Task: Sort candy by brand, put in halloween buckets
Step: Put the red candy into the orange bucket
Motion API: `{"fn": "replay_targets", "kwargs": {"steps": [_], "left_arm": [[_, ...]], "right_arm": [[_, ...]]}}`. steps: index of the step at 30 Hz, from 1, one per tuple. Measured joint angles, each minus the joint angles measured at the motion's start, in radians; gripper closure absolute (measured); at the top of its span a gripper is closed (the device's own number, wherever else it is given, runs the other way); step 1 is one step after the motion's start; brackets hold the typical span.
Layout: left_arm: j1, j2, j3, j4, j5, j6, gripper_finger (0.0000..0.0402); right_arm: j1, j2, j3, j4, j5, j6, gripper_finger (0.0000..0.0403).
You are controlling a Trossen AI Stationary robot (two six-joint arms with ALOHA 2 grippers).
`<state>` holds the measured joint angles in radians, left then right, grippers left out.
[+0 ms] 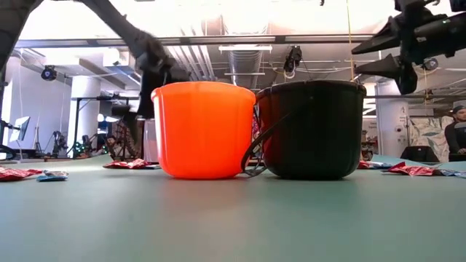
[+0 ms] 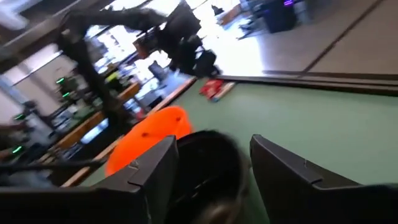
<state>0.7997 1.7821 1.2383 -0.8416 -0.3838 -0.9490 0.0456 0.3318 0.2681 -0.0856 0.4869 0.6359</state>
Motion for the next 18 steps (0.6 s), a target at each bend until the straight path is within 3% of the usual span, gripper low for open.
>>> {"fn": "replay_targets", "kwargs": {"steps": [5,8,11,14,18], "left_arm": [[0.041,0.000,-0.169,0.217,-0.007,-0.151,0.0137],[0.054,0.000,-0.237,0.343,-0.003,-0.164,0.0137],[0.050,-0.001,-0.277,0.362,-0.015,-0.211,0.0142],[0.050,-0.005,-0.298,0.369,-0.019,-0.242,0.0165],[0.038,-0.006,-0.313,0.361,-0.030,-0.241,0.0225]], "right_arm": [[0.000,0.077,0.033,0.000,0.117,-0.014,0.0204],[0.000,0.110,0.044,0.001,0.123,0.002,0.0204],[0.000,0.141,0.054,0.001,0.122,0.044,0.0204],[0.000,0.163,0.059,0.001,0.119,0.062,0.0204],[0.000,0.180,0.074,0.001,0.118,0.056,0.0204]]}}
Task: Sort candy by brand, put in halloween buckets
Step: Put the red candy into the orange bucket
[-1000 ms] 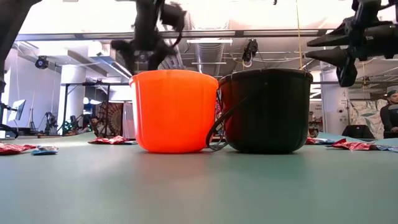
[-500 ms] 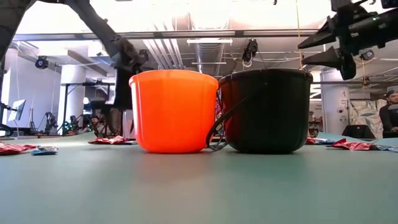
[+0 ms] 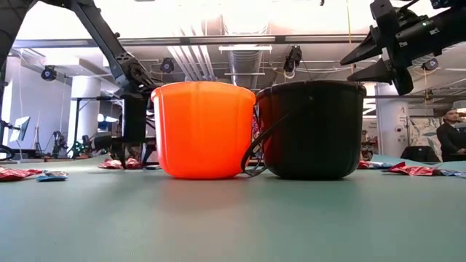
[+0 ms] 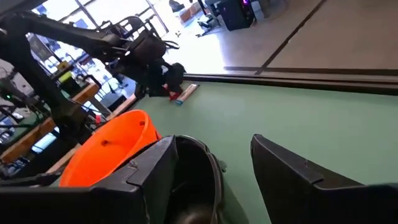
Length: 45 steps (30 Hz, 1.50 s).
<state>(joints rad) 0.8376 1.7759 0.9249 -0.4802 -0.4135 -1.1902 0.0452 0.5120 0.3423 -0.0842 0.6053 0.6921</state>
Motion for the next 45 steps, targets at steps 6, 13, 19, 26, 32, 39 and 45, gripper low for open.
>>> {"fn": "replay_targets", "kwargs": {"steps": [6,13,19,26,32,39,45], "left_arm": [[-0.060,-0.040,-0.003,-0.023,0.073,0.158,0.0341],[-0.197,-0.203,-0.005,-0.116,0.096,0.273,0.0389],[-0.366,-0.334,-0.005,-0.169,0.204,0.343,0.0386],[-0.639,-0.511,-0.005,-0.027,0.333,0.352,0.0387],[-0.845,-0.567,-0.003,0.127,0.171,0.328,0.0387],[-0.882,-0.503,-0.003,0.179,0.178,0.392,0.0389],[-0.840,-0.336,-0.004,0.186,0.205,0.435,0.0388]], "right_arm": [[0.000,0.000,0.033,-0.024,-0.008,-0.034,0.0204],[0.000,0.000,0.054,-0.045,-0.174,-0.075,0.0204],[0.001,0.002,0.054,-0.061,-0.299,-0.111,0.0204],[0.011,0.002,0.090,-0.062,-0.500,-0.193,0.0204],[0.020,0.034,0.145,-0.070,-0.501,-0.197,0.0204],[0.020,0.127,0.224,-0.184,-0.501,-0.194,0.0204],[0.020,0.252,0.303,-0.210,-0.495,-0.194,0.0204]]}}
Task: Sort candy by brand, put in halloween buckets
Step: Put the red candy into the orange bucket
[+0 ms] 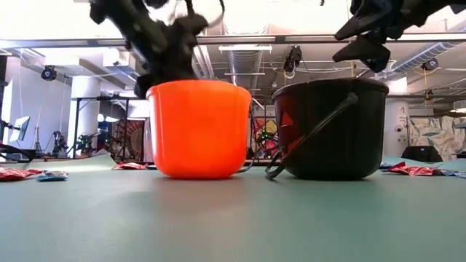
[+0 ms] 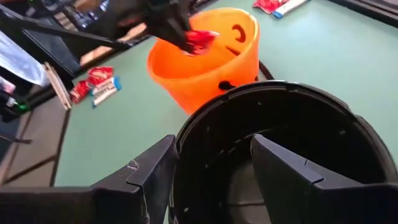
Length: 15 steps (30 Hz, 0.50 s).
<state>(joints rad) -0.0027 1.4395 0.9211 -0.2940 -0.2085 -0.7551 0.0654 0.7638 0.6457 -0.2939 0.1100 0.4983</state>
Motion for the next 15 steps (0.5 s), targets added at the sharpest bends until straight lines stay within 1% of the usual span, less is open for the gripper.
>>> {"fn": "replay_targets", "kwargs": {"steps": [2,5,8,11,13,15], "left_arm": [[0.024,0.031,0.002,0.011,0.016,-0.011,0.0378],[0.034,0.066,0.024,-0.025,0.036,0.000,0.0347],[0.034,0.081,0.056,-0.092,0.037,0.035,0.0301],[0.036,0.080,0.108,-0.164,0.032,0.047,0.0245],[0.035,0.070,0.165,-0.232,0.005,0.077,0.0209],[0.039,0.061,0.242,-0.354,-0.010,0.122,0.0176]], "right_arm": [[0.000,0.048,0.034,-0.001,0.006,-0.004,0.0204],[0.000,0.109,0.096,-0.020,0.041,-0.050,0.0204],[0.000,0.152,0.158,-0.050,0.057,-0.078,0.0204],[0.000,0.185,0.214,-0.088,0.081,-0.116,0.0204],[0.000,0.203,0.247,-0.104,0.125,-0.140,0.0204],[0.000,0.213,0.275,-0.100,0.161,-0.160,0.0204]]}}
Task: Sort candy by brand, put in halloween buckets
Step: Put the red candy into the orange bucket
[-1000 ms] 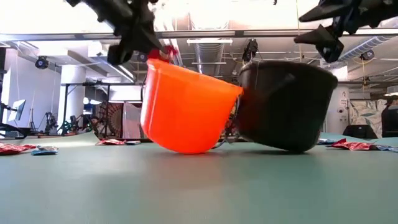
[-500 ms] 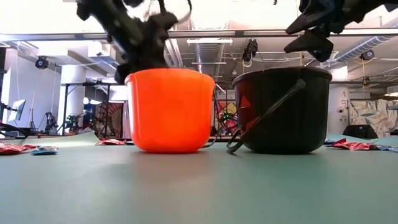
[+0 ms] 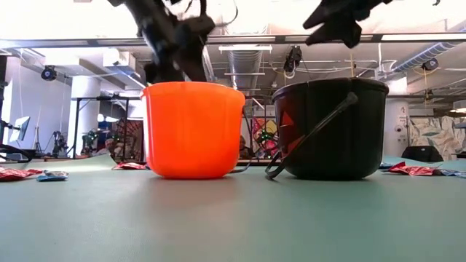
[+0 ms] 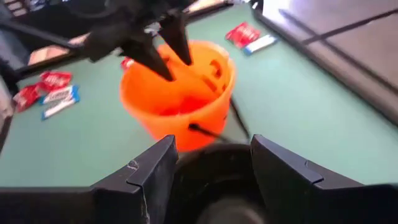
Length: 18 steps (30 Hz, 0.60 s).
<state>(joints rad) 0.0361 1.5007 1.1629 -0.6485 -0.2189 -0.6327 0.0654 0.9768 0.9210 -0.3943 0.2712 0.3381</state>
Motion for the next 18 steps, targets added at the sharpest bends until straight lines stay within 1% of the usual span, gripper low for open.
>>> {"fn": "replay_targets", "kwargs": {"steps": [2,4,6,8,10,13,16,18], "left_arm": [[0.019,0.000,0.076,-0.150,-0.024,0.050,0.0147],[0.052,0.001,0.133,-0.286,-0.080,0.091,0.0124],[0.107,-0.008,0.169,-0.367,-0.138,0.112,0.0106],[0.188,-0.023,0.177,-0.457,-0.156,0.086,0.0094],[0.296,-0.039,0.163,-0.509,-0.163,0.017,0.0086],[0.463,-0.063,0.085,-0.484,-0.159,-0.011,0.0083],[0.592,-0.065,-0.015,-0.342,-0.150,-0.004,0.0082],[0.658,-0.051,-0.082,-0.235,-0.100,0.014,0.0082]], "right_arm": [[0.000,0.009,0.026,0.000,0.020,-0.018,0.0204],[0.000,0.009,0.039,0.002,0.020,-0.022,0.0204],[0.000,0.010,0.046,0.012,0.019,-0.011,0.0204],[0.000,0.009,0.047,0.008,0.019,0.010,0.0204],[0.003,0.010,0.045,0.010,0.019,0.040,0.0204],[0.017,0.013,0.039,0.009,0.020,0.069,0.0204],[0.044,0.024,0.037,0.010,0.020,0.081,0.0204],[0.066,0.034,0.037,0.011,0.019,0.081,0.0204]]}}
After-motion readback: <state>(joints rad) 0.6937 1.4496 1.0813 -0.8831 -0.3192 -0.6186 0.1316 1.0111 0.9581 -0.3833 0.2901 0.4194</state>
